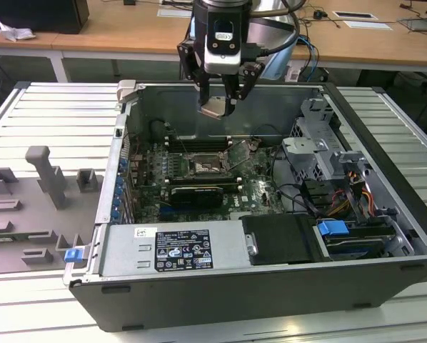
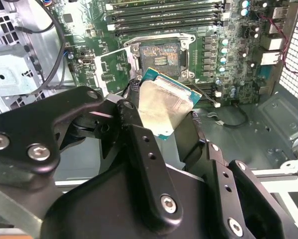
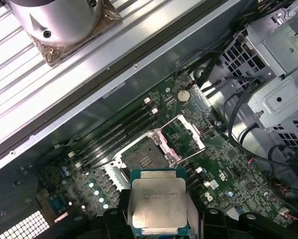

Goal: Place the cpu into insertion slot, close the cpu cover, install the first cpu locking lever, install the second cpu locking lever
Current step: 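Place the cpu into insertion slot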

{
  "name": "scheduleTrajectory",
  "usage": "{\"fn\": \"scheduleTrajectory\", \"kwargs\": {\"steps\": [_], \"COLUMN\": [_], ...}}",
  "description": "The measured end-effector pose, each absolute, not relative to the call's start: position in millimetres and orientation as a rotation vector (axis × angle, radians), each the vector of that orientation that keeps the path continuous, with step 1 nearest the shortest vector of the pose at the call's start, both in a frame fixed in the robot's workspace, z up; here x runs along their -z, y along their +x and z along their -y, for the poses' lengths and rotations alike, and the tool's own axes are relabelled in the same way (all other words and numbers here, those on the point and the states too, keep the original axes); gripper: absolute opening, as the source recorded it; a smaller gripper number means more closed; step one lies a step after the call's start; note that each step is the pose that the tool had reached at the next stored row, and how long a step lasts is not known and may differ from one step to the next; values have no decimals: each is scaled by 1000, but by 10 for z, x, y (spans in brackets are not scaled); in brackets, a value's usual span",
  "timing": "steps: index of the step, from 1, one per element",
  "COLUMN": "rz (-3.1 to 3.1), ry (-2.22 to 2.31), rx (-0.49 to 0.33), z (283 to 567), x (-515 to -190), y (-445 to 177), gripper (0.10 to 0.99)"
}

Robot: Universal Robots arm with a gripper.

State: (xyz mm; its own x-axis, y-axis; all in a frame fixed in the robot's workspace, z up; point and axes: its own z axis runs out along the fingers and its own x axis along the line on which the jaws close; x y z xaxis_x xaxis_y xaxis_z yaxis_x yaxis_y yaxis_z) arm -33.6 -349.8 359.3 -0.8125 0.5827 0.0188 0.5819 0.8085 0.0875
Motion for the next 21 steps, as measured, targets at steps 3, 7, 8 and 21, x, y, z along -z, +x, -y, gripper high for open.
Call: {"fn": "scheduleTrajectory", "kwargs": {"steps": [3,7,8,21], "rz": [-2979,-2978,-2978,-2977], "ry": [960,961,961,966], "rx": [-140,-140,-140,-140], "z": [3498,3498,3498,3498], "x": [-3580,-3555,-3552,-3502], "y": [-337,-336,-336,-336], "gripper": [525,525,525,525]}}
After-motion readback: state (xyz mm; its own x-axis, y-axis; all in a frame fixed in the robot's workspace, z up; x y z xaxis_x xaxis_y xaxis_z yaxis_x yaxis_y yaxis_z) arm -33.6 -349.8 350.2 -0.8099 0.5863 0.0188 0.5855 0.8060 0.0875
